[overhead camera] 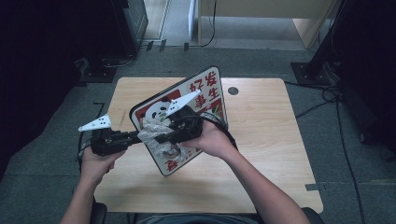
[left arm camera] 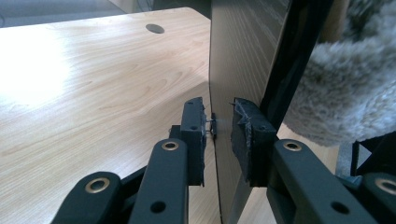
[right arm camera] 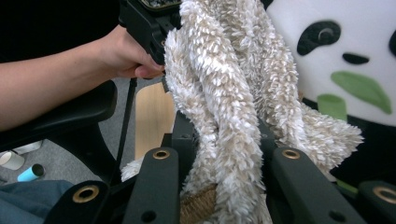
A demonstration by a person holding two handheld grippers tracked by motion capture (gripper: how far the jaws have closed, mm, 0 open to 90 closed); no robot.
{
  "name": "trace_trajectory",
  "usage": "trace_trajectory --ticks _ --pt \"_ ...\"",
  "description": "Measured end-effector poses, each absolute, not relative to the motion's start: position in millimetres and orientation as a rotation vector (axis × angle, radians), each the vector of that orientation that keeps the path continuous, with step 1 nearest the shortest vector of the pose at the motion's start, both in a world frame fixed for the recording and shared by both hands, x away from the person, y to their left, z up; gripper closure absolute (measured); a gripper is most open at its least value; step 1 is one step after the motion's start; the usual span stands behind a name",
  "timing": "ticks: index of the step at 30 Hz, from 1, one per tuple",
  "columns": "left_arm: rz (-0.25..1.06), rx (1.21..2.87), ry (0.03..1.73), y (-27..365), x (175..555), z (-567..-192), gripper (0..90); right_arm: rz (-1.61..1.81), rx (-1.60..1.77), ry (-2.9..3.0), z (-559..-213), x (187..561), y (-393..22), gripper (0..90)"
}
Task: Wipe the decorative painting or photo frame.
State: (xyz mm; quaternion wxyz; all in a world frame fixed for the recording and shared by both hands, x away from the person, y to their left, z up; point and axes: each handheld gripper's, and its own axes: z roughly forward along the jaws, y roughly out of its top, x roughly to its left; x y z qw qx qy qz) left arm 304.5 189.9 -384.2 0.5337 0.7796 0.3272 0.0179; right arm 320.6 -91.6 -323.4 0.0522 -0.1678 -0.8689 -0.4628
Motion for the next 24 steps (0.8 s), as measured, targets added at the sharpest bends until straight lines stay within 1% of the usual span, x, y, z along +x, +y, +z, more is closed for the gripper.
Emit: trace_trajectory --ticks 14,24 --pt "0.042 1.858 0.771 188.3 303.4 -384.0 74.8 -1.399 -0.503 -2.637 -340.0 316.8 -96.0 72.2" --pt "0.041 1.858 0.767 188.1 303.3 -384.2 74.4 -1.376 -0.499 -2.629 -359.7 313.0 -99.6 72.2"
